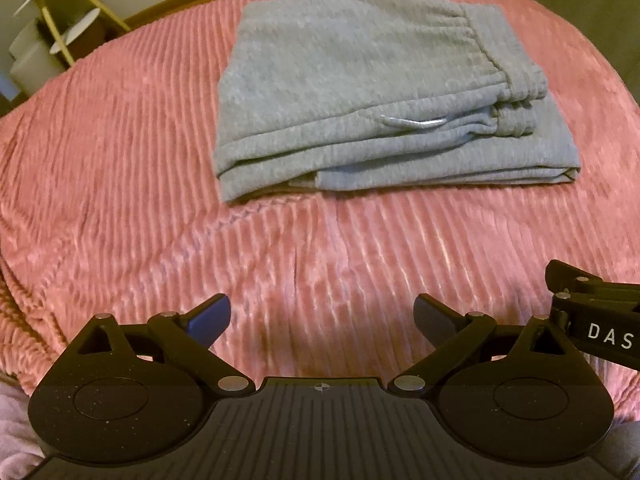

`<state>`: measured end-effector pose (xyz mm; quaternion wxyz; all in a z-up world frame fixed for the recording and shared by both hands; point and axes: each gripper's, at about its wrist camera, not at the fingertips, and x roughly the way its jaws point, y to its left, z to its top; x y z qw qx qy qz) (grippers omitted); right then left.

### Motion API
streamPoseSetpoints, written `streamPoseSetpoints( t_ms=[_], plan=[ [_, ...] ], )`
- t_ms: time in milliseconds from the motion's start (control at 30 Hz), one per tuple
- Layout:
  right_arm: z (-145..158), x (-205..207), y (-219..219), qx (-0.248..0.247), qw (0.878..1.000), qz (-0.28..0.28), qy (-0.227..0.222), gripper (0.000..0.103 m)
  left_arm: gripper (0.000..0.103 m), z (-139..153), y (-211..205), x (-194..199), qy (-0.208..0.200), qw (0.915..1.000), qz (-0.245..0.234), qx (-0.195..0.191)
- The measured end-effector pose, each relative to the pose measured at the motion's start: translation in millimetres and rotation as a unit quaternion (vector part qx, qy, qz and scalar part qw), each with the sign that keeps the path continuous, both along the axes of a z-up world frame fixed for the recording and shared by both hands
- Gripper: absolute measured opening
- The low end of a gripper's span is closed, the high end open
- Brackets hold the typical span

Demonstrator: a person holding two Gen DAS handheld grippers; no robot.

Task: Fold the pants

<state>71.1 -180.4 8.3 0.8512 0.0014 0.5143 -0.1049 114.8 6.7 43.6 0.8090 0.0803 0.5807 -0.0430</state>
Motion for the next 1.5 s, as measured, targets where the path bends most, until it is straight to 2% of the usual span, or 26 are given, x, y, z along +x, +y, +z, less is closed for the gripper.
streamPoseSetpoints(
  t_ms=[1500],
  plan=[
    [-10.2, 10.7, 1.4, -0.008, 1.000, 0.010, 0.016, 0.103, 0.101, -9.3, 1.9, 11.9, 0.008, 1.0000, 0.002, 0.000]
  ],
)
